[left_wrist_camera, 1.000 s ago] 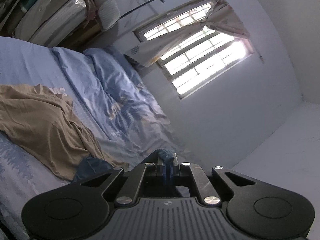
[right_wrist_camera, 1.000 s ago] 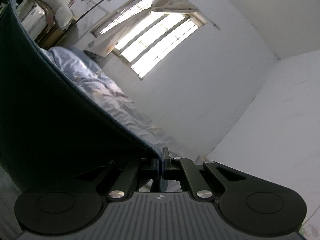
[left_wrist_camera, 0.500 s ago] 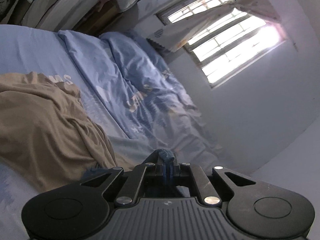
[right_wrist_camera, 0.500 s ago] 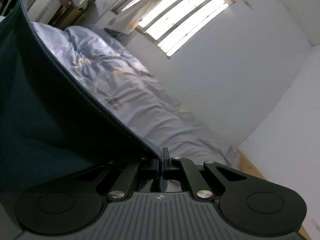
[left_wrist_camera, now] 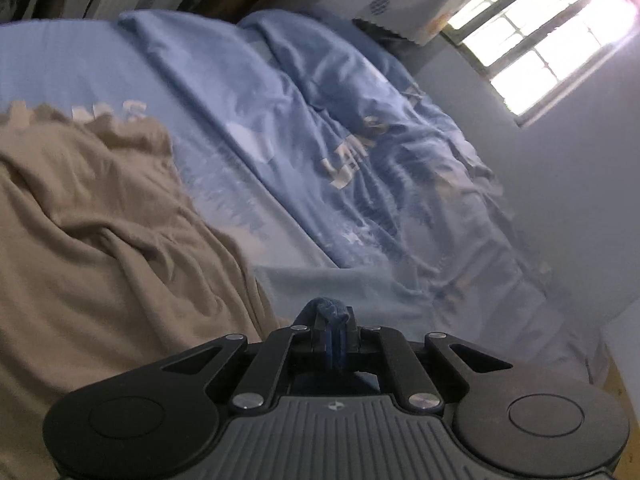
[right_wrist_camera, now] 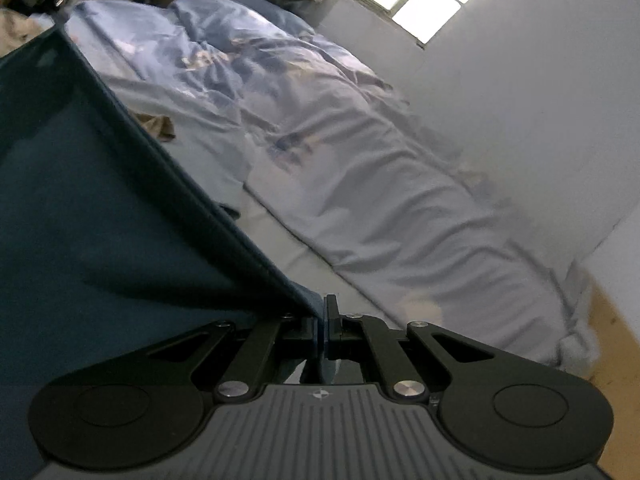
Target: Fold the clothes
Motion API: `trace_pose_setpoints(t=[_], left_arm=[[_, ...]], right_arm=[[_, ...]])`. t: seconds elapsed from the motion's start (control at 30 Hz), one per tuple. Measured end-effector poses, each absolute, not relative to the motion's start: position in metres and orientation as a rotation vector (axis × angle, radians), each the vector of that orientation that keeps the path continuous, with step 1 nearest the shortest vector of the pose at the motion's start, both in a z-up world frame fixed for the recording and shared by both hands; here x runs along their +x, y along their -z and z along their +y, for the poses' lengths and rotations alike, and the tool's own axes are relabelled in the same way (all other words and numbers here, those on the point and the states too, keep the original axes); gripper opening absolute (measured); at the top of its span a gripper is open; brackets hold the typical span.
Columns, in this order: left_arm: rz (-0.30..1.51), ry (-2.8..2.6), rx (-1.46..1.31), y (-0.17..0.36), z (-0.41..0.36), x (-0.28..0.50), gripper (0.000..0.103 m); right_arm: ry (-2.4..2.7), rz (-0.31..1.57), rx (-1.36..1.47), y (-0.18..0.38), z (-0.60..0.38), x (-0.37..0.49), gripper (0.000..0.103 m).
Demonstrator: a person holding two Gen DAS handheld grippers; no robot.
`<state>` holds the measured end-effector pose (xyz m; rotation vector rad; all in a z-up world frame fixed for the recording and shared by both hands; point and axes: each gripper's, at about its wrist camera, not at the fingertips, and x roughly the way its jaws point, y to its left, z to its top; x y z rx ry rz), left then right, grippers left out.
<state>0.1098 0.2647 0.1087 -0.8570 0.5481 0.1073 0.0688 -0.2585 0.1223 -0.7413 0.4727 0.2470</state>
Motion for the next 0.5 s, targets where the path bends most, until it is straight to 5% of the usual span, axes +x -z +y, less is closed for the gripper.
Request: trace_pose_setpoints(t=[0.17,0.3,0.33,0.37,0.43,0.5], left_arm=[[0.627,-0.110,-0.765,-0.081,0.257,0.136,0.002],[0.615,-0.096,-0.782,-0.069,0.259,0.139,0.012],[0.585,-0.086,-0.784,-0.069,0.261,0.135,0.017],[0.548,-0.081,-0.789,-0.071,0.262,0.130,0.020],[0.472,-0.072,-0.799,-0.075,0.266,0.121,0.045],[0.375,-0.073,-0.836,-0.081,0.276,0.108,0.052]], right_arm=[[-0.263,0.621,-0.625,-0.101,-0.270,0.114,0.001],[-0.221,0.689,-0.542,-0.088,-0.281,0.128,0.026],[-0.185,0.687,-0.530,-0.087,-0.282,0.131,0.037],[-0.140,0.666,-0.513,-0.087,-0.285,0.129,0.039],[-0.038,0.615,-0.471,-0.090,-0.290,0.129,0.041],[0.074,0.616,-0.418,-0.094,-0.304,0.126,0.043]])
